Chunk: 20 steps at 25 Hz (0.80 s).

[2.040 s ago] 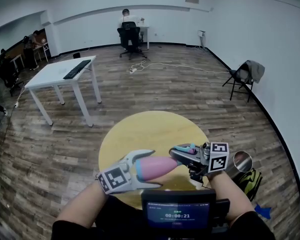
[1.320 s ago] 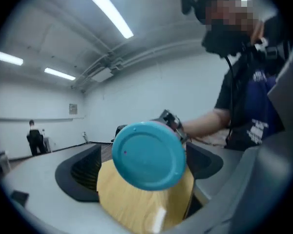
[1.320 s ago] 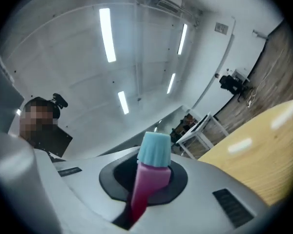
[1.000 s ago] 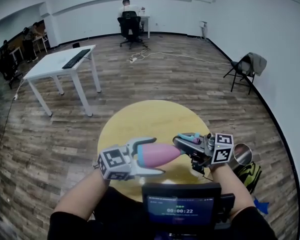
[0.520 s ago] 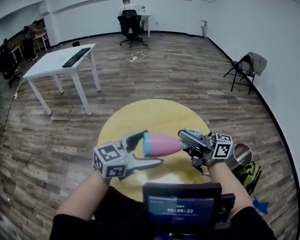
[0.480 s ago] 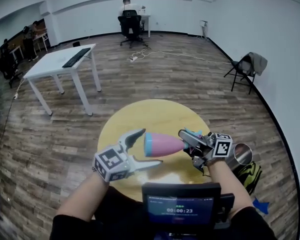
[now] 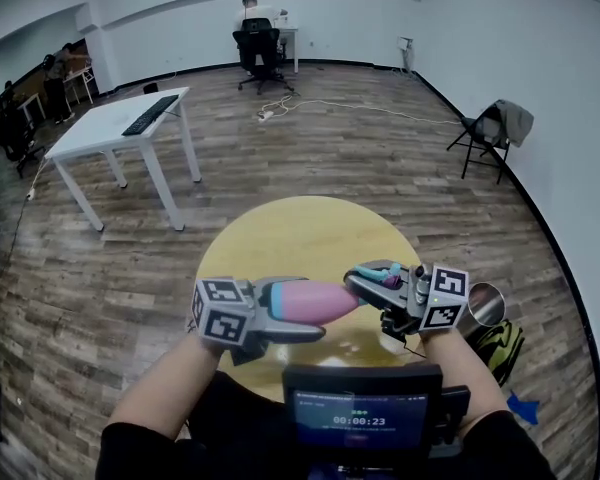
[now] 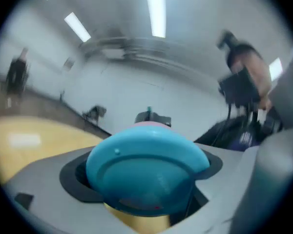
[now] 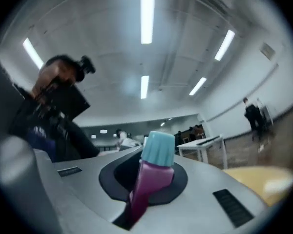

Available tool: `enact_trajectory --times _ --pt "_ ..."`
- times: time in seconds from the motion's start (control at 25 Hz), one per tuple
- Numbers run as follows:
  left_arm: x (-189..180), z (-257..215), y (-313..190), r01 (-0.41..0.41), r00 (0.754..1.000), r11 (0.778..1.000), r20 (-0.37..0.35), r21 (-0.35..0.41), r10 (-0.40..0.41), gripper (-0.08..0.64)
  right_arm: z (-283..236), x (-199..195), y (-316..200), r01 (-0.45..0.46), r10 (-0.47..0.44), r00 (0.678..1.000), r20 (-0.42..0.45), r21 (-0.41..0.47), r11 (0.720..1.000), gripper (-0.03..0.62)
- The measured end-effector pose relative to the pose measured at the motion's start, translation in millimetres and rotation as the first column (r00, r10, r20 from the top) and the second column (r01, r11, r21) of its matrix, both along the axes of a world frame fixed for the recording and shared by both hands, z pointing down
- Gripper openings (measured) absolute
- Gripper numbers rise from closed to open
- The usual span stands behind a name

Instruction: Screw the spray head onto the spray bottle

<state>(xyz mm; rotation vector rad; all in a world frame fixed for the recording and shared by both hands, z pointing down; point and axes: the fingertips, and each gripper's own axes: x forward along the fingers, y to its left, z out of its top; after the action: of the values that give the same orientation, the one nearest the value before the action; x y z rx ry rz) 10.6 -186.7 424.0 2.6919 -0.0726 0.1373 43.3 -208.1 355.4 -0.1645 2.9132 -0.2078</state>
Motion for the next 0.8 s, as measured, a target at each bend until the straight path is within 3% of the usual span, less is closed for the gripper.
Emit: enact_trajectory --times 0.04,0.08,0.12,0.16,0.2,0.28,0.32,0.36,0.4,0.44,0.48,0.52,0.6,0.64,0.68,0.72,0.76,0.8 --pt "-0.7 2.8 2.8 -0.066 0.997 0.964 -0.062 -0.259 0.052 0.54 -3.7 -4.7 12.1 0.0 0.006 0.999 -0.045 0.131 0.991 0.015" --pt "-0.5 4.3 6.9 -0.128 0.989 0.884 -0.122 -0.45 0.081 0.54 -5.0 -8.4 22.8 0.013 0.007 0.996 -0.084 0.231 0.973 0.015" --pt "0.7 3.9 10.4 -0.164 0.983 0.823 -0.165 -0.544 0.087 0.54 -4.5 -10.0 29.3 0.026 0.006 0.994 -0.108 0.287 0.957 0.015" --pt "1.9 2.5 10.9 -0.165 0.98 0.813 -0.182 -0.558 0.074 0.541 -3.0 -9.0 30.5 0.03 0.004 0.994 -0.113 0.301 0.953 0.015" --pt "2.3 0.1 7.5 -0.136 0.982 0.84 -0.185 -0.525 0.044 0.542 -1.0 -5.8 26.0 0.023 0.005 0.995 -0.098 0.277 0.961 0.015" --pt "1.0 -10.9 -5.2 -0.03 0.982 0.93 -0.182 -0.367 -0.04 0.548 3.3 5.2 4.4 -0.008 0.011 1.0 -0.02 0.123 0.992 0.015" --pt "-0.5 -17.1 -11.1 0.043 0.983 0.971 -0.165 -0.237 -0.083 0.548 6.2 12.2 -8.7 -0.016 0.015 0.999 0.034 0.015 1.0 0.015" --pt "-2.3 -21.9 -15.4 0.117 0.984 0.99 -0.128 -0.082 -0.127 0.548 10.3 19.7 -21.0 -0.013 0.022 0.996 0.089 -0.093 0.996 0.015" --pt "-4.1 -25.1 -17.4 0.178 0.982 0.981 -0.079 0.083 -0.172 0.548 15.6 27.2 -31.8 -0.001 0.029 0.989 0.142 -0.193 0.981 0.015" --pt "-5.7 -26.4 -17.6 0.214 0.976 0.945 -0.021 0.245 -0.216 0.548 21.7 33.5 -41.0 0.019 0.038 0.981 0.191 -0.287 0.958 0.015" --pt "-7.0 -24.3 -17.2 0.221 0.965 0.889 0.046 0.4 -0.26 0.552 27.8 37.4 -48.6 0.047 0.046 0.971 0.233 -0.376 0.925 0.015" --pt "-8.1 -17.7 -17.6 0.196 0.945 0.817 0.118 0.542 -0.305 0.552 33.5 38.0 -54.3 0.077 0.051 0.964 0.262 -0.456 0.887 0.015" --pt "-8.4 4.5 -22.4 0.076 0.877 0.646 0.258 0.76 -0.406 0.552 43.2 30.9 -57.3 0.127 0.034 0.963 0.268 -0.561 0.818 0.015" --pt "-7.9 16.4 -25.7 0.004 0.837 0.564 0.305 0.826 -0.454 0.552 45.8 24.8 -54.1 0.145 0.01 0.967 0.254 -0.582 0.8 0.015" --pt "-6.6 24.5 -27.1 -0.046 0.815 0.506 0.325 0.861 -0.48 0.552 46.2 19.1 -49.4 0.155 -0.016 0.972 0.236 -0.585 0.796 0.015" --pt "-5.3 26.6 -26.2 -0.057 0.818 0.489 0.322 0.87 -0.477 0.553 44.3 15.4 -45.0 0.153 -0.033 0.976 0.215 -0.571 0.807 0.015" --pt "-4.5 23.8 -23.9 -0.039 0.838 0.513 0.308 0.857 -0.451 0.552 40.9 14.2 -41.8 0.137 -0.04 0.982 0.187 -0.542 0.829 0.015" --pt "-4.2 19.5 -21.7 -0.015 0.86 0.559 0.296 0.829 -0.416 0.525 36.7 14.5 -39.5 0.107 -0.034 0.988 0.153 -0.501 0.859 0.015"
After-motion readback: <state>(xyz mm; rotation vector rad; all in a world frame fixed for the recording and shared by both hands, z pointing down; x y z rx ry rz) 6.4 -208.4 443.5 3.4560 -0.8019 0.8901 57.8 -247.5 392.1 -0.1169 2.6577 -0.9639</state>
